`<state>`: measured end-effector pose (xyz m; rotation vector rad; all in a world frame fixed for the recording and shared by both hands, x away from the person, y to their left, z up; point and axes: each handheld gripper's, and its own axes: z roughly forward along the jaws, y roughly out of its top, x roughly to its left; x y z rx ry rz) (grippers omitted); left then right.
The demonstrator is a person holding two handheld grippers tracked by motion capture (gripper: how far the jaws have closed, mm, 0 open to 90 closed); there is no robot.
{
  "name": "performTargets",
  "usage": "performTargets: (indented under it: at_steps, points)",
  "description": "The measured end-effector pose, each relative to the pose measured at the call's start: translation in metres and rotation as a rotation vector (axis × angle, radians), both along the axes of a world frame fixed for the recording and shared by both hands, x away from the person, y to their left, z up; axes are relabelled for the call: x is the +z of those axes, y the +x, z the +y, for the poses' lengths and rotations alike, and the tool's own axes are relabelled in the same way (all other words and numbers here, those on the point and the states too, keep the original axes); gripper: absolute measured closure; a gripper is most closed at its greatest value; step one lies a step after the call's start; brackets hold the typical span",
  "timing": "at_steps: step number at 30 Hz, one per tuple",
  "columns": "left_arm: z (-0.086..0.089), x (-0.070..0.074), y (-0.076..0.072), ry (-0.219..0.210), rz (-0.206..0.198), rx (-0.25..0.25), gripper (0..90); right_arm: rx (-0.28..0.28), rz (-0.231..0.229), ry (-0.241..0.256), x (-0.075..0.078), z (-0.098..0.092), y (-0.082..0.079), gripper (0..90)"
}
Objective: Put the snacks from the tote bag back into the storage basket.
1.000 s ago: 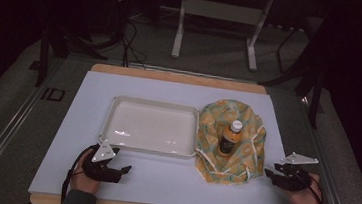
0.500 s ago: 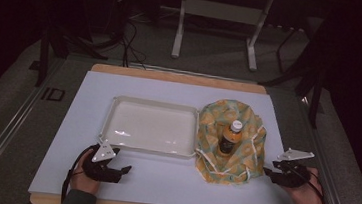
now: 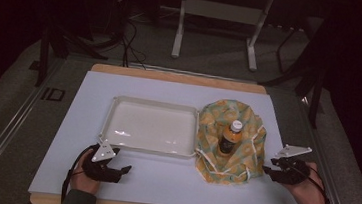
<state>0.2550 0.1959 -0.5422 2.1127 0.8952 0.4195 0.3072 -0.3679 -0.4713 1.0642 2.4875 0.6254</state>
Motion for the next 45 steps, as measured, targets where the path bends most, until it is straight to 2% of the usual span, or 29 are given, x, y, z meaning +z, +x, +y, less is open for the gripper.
performTargets:
  at_steps: [6, 12, 15, 23, 39, 45]
  points:
    - [0.000, 0.000, 0.000, 0.001, 0.000, -0.002, 23.5, 0.015, 0.005, -0.016, 0.006, 0.002, 0.000, 53.7]
    - [0.000, 0.000, 0.000, -0.001, 0.002, 0.002, 23.5, 0.035, 0.014, -0.004, 0.011, 0.004, 0.001, 54.8]
    - [0.000, 0.000, 0.000, -0.001, 0.003, 0.001, 23.5, 0.047, 0.020, -0.014, 0.012, 0.006, 0.003, 54.8]
    - [0.000, 0.000, 0.000, -0.002, 0.003, 0.000, 23.5, 0.080, 0.028, -0.051, 0.019, 0.013, 0.006, 54.6]
    - [0.000, 0.000, 0.000, -0.003, 0.001, -0.002, 23.5, 0.159, 0.073, -0.135, 0.031, 0.026, 0.008, 54.6]
    - [0.000, 0.000, 0.000, -0.004, 0.001, -0.001, 23.5, 0.178, 0.090, -0.149, 0.032, 0.029, 0.009, 54.3]
